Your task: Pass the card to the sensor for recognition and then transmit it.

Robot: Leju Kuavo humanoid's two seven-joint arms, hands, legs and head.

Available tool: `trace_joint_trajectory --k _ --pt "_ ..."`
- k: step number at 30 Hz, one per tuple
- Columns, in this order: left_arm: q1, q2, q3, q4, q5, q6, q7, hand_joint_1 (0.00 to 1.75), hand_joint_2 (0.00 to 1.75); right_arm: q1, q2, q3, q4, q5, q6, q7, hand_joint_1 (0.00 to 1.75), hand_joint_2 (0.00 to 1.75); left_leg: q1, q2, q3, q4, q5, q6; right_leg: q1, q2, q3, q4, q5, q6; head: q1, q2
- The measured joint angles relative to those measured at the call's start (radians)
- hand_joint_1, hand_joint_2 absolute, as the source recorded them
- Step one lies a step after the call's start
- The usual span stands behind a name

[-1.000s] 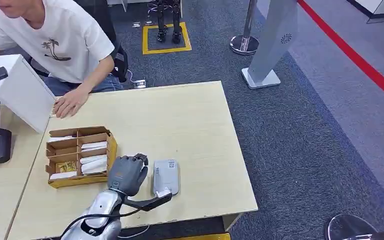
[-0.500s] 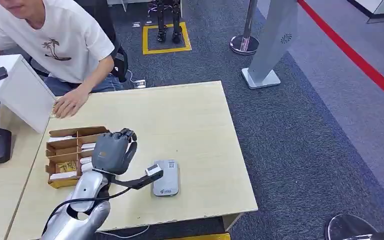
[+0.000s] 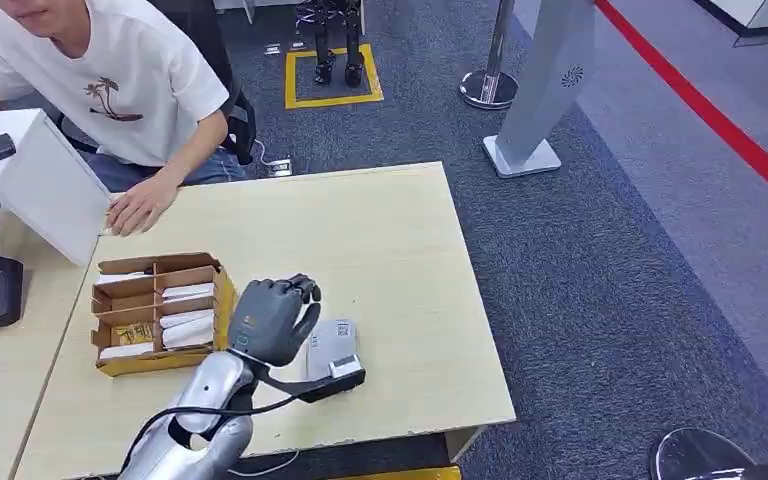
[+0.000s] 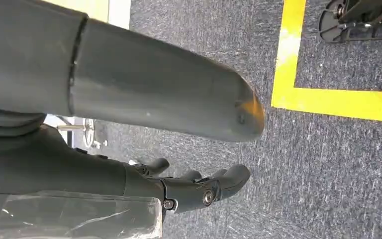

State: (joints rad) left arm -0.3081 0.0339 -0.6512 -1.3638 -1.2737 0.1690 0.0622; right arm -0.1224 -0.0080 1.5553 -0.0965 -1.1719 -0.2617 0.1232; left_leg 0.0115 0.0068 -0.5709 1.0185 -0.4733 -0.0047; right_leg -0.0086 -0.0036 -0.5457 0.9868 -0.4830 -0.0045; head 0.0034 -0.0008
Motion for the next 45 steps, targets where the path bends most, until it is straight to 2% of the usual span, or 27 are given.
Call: trace_joint_trajectory --k 6,11,18,26,32,45 --pt "-0.015 -0.034 -0.053 0.018 0.023 -0.010 -0.011 1.75 1.75 -0.001 0.000 0.000 -0.001 0.009 0.001 0.000 0.00 1.75 0.000 0.000 0.000 0.000 0.000 0.000 0.000 0.000 0.000 0.000 0.000 0.000 0.000 0.000" --pt "-0.016 -0.040 -0.084 0.041 0.033 -0.024 -0.005 1.75 1.75 -0.001 0.000 0.000 -0.001 0.008 0.000 0.005 0.00 1.75 0.000 0.000 0.000 0.000 0.000 0.000 0.000 0.000 0.000 0.000 0.000 0.000 0.000 0.000" --pt "-0.014 -0.035 -0.099 0.077 0.032 -0.030 0.021 1.75 1.75 -0.001 0.000 0.000 -0.001 0.001 0.000 0.012 0.00 1.75 0.000 0.000 0.000 0.000 0.000 0.000 0.000 0.000 0.000 0.000 0.000 0.000 0.000 0.000" --pt "0.015 -0.011 -0.100 0.088 -0.018 -0.007 0.082 1.75 1.75 0.000 0.000 0.000 0.000 -0.018 -0.004 0.014 0.00 1.75 0.000 0.000 0.000 0.000 0.000 0.000 0.000 0.000 0.000 0.000 0.000 0.000 0.000 0.000" --pt "0.035 0.003 -0.096 0.089 -0.049 -0.009 0.089 1.75 1.75 0.000 0.000 0.000 -0.001 -0.023 -0.008 0.011 0.00 1.75 0.000 0.000 0.000 0.000 0.000 0.000 0.000 0.000 0.000 0.000 0.000 0.000 0.000 0.000" --pt "0.057 0.005 -0.096 0.101 -0.069 -0.009 0.105 1.75 1.75 0.000 0.000 0.000 -0.001 -0.031 -0.011 0.012 0.00 1.75 0.000 0.000 0.000 0.000 0.000 0.000 0.000 0.000 0.000 0.000 0.000 0.000 0.000 0.000"
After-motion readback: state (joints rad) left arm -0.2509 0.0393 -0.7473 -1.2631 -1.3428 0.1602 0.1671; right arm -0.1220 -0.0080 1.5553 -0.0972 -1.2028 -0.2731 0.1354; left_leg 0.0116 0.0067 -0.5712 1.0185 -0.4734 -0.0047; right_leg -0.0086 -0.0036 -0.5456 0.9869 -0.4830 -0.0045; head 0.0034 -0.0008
